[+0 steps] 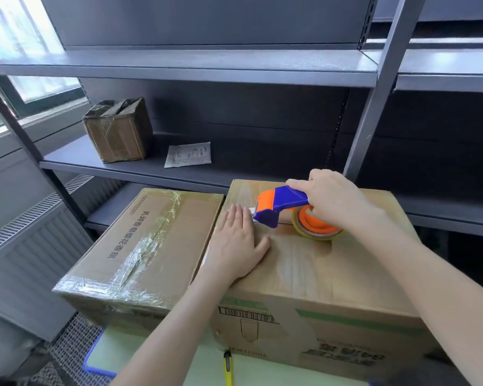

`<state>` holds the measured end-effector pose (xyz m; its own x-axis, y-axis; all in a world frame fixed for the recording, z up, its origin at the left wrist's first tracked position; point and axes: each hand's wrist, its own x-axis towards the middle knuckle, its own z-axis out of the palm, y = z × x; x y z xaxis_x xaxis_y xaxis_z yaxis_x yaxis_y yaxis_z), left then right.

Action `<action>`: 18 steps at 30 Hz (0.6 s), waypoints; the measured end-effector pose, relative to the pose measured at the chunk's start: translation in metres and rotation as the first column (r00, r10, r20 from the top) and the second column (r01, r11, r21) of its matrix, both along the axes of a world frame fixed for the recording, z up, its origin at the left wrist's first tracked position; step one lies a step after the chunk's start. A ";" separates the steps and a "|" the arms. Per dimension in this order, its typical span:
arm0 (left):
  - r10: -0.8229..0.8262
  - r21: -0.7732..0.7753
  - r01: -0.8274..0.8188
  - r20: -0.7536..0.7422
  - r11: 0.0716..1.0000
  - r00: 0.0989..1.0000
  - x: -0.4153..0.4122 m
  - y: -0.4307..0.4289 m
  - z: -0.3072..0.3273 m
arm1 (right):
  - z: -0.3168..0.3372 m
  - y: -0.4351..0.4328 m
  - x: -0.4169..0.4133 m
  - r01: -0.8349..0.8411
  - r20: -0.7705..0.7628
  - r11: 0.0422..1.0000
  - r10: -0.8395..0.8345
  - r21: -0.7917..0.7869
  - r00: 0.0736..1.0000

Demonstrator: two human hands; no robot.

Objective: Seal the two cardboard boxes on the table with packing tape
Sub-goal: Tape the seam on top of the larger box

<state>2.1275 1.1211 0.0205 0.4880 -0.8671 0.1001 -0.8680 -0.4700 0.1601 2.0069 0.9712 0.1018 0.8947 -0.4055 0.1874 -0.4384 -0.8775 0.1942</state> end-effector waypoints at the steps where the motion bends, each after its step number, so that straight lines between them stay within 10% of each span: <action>1: -0.011 0.012 0.011 0.009 1.000 1.000 0.000 -0.001 -0.001 | 0.000 0.002 0.000 -0.005 0.001 1.000 0.005 -0.001 1.000; 18: -0.148 -0.072 0.147 -0.003 0.986 0.989 0.044 0.007 -0.003 | 0.001 0.002 0.022 -0.052 0.008 0.998 0.052 0.043 0.999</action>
